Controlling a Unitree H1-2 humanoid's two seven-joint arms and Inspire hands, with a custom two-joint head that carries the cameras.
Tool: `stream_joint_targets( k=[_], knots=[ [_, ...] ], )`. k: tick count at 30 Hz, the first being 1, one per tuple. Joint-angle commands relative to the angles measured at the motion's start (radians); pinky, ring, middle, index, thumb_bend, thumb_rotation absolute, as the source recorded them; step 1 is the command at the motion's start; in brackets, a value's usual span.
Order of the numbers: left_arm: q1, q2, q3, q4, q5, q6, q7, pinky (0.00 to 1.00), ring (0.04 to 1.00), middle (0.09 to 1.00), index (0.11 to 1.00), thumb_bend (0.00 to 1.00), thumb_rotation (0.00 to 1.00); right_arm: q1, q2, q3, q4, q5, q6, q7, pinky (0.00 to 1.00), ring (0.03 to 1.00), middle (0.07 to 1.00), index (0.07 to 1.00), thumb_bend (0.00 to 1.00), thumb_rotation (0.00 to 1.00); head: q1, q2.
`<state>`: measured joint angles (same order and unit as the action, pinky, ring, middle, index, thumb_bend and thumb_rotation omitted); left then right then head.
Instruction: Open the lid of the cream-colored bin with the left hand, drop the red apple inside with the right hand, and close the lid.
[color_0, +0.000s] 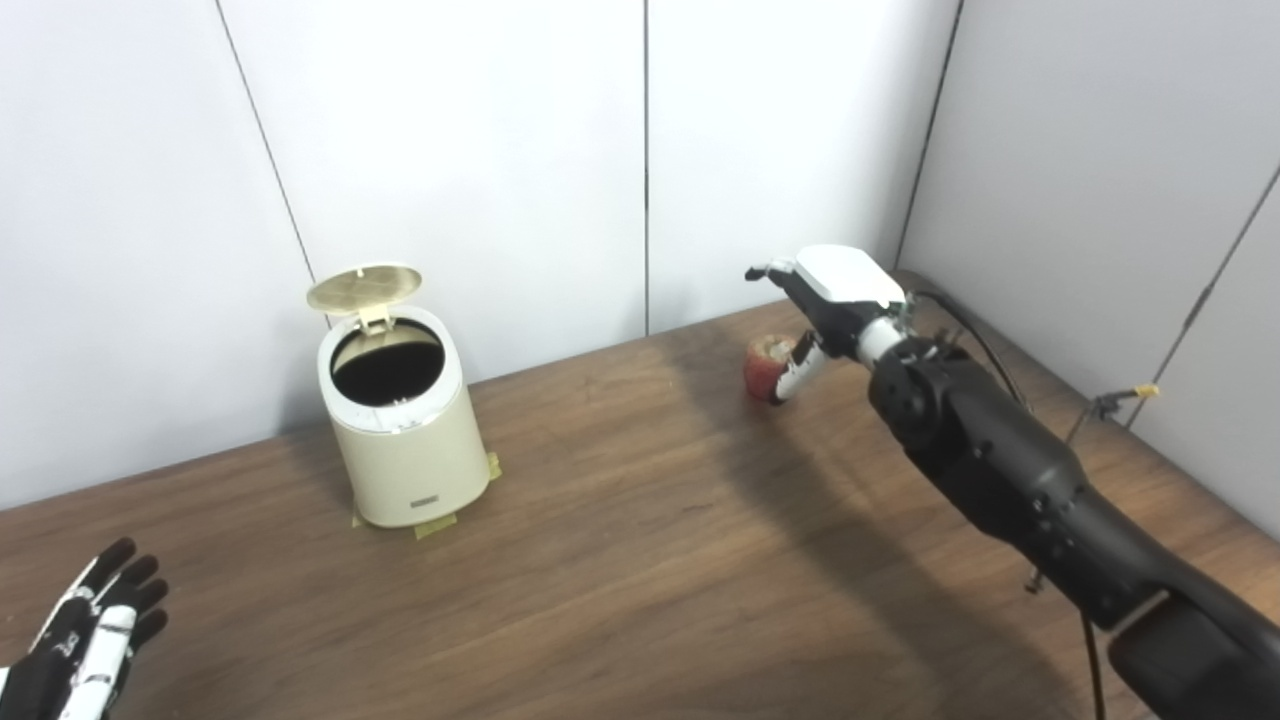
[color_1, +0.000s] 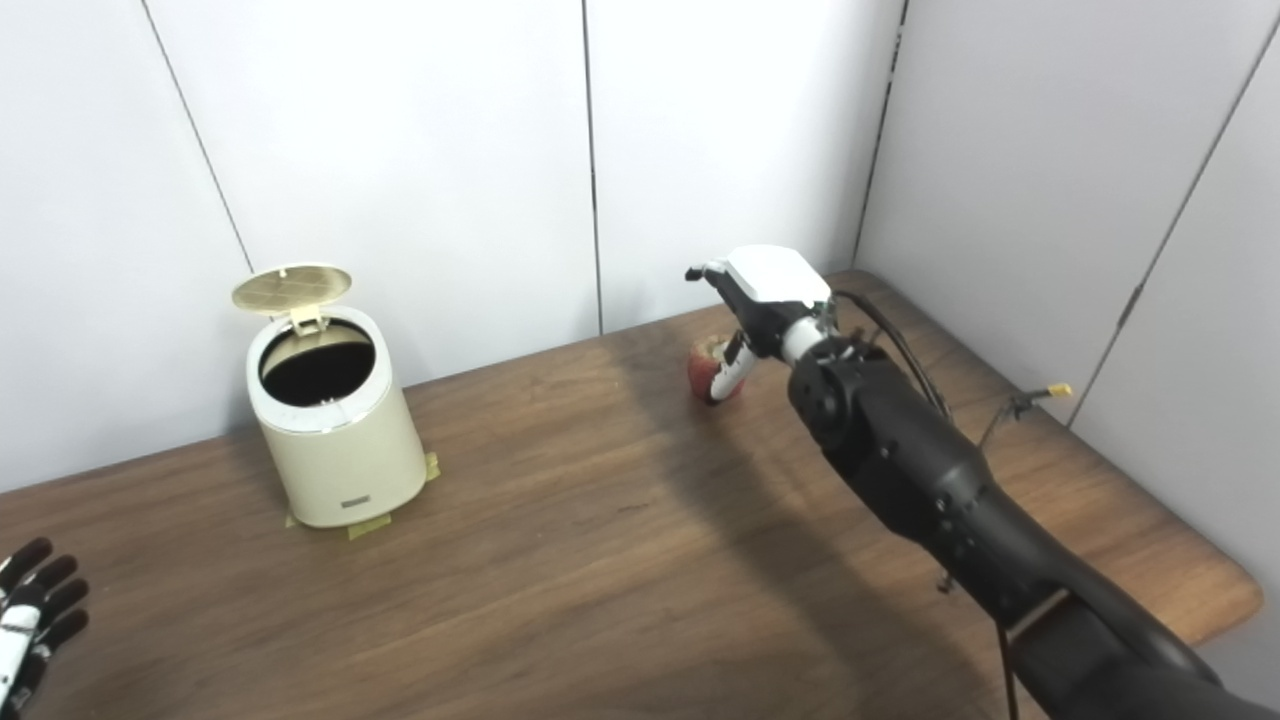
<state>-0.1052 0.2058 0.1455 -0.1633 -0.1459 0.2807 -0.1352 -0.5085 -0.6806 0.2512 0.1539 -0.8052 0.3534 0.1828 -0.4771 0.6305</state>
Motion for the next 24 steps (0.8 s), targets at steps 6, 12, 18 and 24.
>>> stream_joint_targets(
  k=[6,12,18,24],
  knots=[
    [-0.026,0.014,0.001,-0.052,-0.014,0.008,-0.001,0.92,0.892,0.905,0.936,0.24,0.52,-0.095,-0.029,0.033,0.095,-0.051,-0.136,-0.047,0.79,0.86,0.832,0.79,0.96,0.13,-0.002,0.005],
    [-0.02,0.008,-0.001,-0.075,-0.013,0.029,0.007,0.93,0.898,0.912,0.936,0.2,0.48,-0.108,-0.013,0.029,0.178,-0.049,-0.203,-0.118,0.69,0.795,0.789,0.753,0.96,0.11,-0.001,0.012],
    [-0.011,0.011,-0.005,-0.086,-0.007,0.036,0.006,0.92,0.903,0.911,0.911,0.21,0.54,-0.117,-0.009,0.038,0.223,-0.053,-0.252,-0.155,0.66,0.757,0.754,0.719,0.94,0.11,0.0,0.015],
    [-0.011,0.007,-0.008,-0.1,-0.001,0.054,0.013,0.92,0.908,0.914,0.906,0.22,0.59,-0.132,-0.007,0.05,0.27,-0.077,-0.272,-0.179,0.66,0.747,0.739,0.702,0.91,0.11,0.005,0.02]
  ],
)
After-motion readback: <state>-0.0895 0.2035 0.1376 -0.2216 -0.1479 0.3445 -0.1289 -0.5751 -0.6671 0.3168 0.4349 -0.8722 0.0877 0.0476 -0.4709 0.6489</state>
